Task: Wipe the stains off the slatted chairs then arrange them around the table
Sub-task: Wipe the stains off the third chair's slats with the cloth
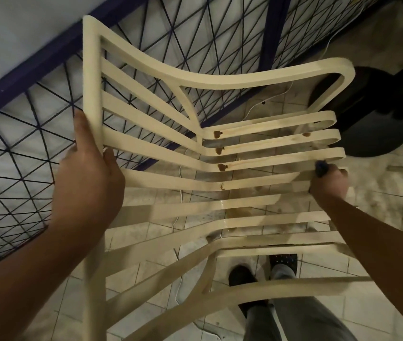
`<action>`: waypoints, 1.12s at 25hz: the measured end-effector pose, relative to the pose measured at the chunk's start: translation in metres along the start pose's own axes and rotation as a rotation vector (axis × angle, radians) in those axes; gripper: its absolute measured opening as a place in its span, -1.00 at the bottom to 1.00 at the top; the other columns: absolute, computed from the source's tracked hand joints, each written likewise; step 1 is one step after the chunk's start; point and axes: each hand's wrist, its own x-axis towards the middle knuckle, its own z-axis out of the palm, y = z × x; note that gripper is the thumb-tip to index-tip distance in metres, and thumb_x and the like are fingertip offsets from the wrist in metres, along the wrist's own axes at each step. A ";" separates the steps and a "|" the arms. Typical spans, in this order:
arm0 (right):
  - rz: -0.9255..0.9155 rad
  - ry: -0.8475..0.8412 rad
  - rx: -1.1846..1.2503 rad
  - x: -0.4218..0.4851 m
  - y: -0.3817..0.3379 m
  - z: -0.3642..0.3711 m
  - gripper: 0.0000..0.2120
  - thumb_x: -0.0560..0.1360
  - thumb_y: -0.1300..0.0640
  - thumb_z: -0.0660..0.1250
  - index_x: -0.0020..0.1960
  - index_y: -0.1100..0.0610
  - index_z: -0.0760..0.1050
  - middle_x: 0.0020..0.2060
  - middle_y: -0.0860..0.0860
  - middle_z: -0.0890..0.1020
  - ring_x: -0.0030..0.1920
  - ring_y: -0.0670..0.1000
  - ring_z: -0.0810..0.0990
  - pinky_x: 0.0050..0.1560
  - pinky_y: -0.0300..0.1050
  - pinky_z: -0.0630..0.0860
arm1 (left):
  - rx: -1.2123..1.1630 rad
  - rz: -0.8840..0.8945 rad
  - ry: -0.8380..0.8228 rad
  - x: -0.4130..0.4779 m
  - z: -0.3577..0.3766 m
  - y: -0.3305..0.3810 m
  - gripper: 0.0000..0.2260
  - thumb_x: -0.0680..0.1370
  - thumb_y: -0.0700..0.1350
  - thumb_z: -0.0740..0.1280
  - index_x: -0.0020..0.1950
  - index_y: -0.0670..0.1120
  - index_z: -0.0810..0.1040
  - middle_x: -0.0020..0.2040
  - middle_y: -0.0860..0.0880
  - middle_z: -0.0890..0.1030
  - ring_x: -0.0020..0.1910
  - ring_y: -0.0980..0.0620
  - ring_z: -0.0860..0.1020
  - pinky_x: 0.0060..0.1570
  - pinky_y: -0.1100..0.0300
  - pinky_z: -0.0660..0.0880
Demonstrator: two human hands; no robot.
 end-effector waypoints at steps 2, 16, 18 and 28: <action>-0.092 -0.026 -0.031 -0.006 -0.020 0.018 -0.76 0.64 0.15 0.29 0.27 0.20 0.48 0.19 0.26 0.49 0.09 0.24 0.57 0.24 0.15 0.56 | -0.002 -0.001 0.005 0.000 0.000 0.000 -0.44 0.72 -0.07 0.16 0.67 0.03 0.00 -0.02 -0.12 0.42 -0.12 -0.11 0.49 -0.20 -0.03 0.45; -0.303 -0.638 0.279 -0.128 -0.117 0.122 -0.85 0.58 0.13 0.40 0.15 0.07 0.60 -0.03 0.06 0.66 -0.05 0.05 0.62 -0.04 -0.12 0.59 | 0.017 -0.008 0.014 0.002 0.002 -0.003 -0.46 0.71 -0.07 0.19 0.64 0.06 0.04 -0.11 -0.09 0.46 -0.22 -0.10 0.50 -0.22 -0.05 0.49; -0.365 -0.601 0.284 -0.106 -0.092 0.100 -0.85 0.59 0.12 0.39 0.16 0.08 0.59 -0.03 0.03 0.65 -0.06 0.01 0.62 -0.12 -0.23 0.53 | 0.008 -0.012 0.020 0.003 0.001 -0.002 -0.46 0.70 -0.07 0.19 0.64 0.07 0.05 -0.10 -0.12 0.48 -0.21 -0.13 0.51 -0.21 -0.09 0.54; -0.304 -0.302 0.099 -0.067 -0.089 0.106 -0.93 0.62 0.13 0.29 0.02 0.07 0.55 -0.10 0.04 0.60 -0.17 0.00 0.59 -0.17 -0.14 0.50 | 0.006 -0.080 -0.026 0.004 0.000 -0.002 -0.34 0.67 -0.03 0.28 0.65 0.17 -0.04 -0.06 -0.08 0.52 -0.26 0.07 0.51 -0.35 0.13 0.41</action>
